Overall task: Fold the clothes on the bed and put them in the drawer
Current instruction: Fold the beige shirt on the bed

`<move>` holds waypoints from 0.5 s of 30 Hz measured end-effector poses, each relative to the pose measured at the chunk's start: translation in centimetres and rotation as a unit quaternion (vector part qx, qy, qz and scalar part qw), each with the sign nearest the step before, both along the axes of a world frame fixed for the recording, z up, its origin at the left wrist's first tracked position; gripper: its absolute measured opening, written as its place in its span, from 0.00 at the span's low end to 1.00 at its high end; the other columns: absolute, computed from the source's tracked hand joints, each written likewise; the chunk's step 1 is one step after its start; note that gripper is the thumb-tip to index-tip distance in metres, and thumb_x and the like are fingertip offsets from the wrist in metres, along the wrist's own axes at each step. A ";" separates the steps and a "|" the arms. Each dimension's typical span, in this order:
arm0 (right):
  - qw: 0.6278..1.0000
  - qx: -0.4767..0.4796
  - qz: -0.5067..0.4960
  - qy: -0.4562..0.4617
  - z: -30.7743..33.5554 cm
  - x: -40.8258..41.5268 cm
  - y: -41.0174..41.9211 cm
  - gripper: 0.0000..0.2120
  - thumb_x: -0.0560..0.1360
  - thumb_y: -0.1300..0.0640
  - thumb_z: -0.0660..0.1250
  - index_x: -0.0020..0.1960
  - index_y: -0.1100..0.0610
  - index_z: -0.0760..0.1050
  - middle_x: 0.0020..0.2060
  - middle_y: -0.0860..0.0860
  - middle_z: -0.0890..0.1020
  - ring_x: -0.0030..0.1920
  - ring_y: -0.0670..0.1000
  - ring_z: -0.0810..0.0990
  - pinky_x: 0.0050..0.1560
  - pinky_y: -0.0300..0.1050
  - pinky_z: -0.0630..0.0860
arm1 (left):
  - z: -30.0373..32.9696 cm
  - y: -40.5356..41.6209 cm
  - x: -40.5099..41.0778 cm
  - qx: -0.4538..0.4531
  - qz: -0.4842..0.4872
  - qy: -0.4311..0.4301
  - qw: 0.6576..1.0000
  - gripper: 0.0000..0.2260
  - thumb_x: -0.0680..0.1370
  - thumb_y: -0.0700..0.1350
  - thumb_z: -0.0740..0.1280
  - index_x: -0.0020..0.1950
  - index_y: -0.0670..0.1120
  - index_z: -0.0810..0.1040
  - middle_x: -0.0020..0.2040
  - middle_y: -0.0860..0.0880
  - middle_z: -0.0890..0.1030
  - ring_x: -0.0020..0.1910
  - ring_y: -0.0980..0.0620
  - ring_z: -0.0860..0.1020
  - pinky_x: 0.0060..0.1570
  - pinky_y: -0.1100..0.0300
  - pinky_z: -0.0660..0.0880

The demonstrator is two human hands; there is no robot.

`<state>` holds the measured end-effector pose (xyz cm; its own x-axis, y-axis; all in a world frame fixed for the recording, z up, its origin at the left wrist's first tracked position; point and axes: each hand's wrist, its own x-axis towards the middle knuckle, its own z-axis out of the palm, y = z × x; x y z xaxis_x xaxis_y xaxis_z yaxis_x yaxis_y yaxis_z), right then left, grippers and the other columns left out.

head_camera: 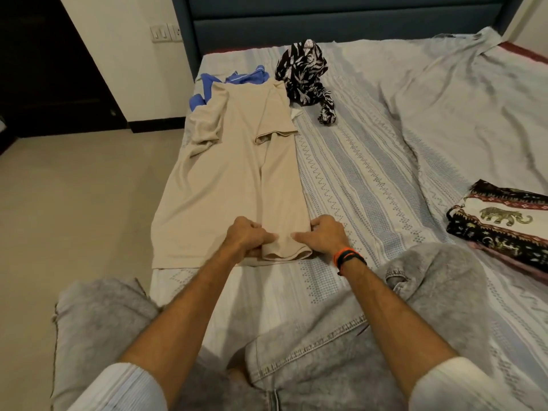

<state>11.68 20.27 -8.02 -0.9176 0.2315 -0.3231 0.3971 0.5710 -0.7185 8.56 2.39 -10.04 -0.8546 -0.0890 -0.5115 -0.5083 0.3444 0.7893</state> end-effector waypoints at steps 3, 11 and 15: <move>0.998 -0.044 -0.020 -0.028 -0.1 0.3 0.0 0.18 0.65 0.52 0.80 0.31 0.56 0.72 0.31 0.51 0.78 0.36 0.52 0.79 0.32 0.41 0.72 | 0.4 -0.4 1.9 0.003 -0.015 -0.027 1.000 0.15 0.71 0.41 0.78 0.34 0.42 0.73 0.27 0.47 0.74 0.22 0.54 0.73 0.23 0.64 0.72; 0.981 -0.153 -0.088 -0.076 0.7 1.9 0.4 0.14 0.67 0.68 0.79 0.44 0.65 0.74 0.45 0.59 0.80 0.40 0.57 0.84 0.37 0.50 0.84 | 0.5 -0.3 4.3 0.017 0.026 -0.044 0.999 0.18 0.68 0.38 0.80 0.51 0.29 0.80 0.37 0.40 0.83 0.27 0.48 0.81 0.29 0.60 0.79; 0.997 0.012 -0.048 -0.062 1.2 2.0 0.8 0.20 0.63 0.56 0.83 0.43 0.65 0.77 0.39 0.58 0.83 0.37 0.56 0.84 0.38 0.51 0.84 | 2.1 -0.4 3.0 -0.169 -0.079 -0.038 0.982 0.23 0.65 0.48 0.82 0.50 0.35 0.78 0.39 0.43 0.84 0.33 0.48 0.81 0.34 0.57 0.79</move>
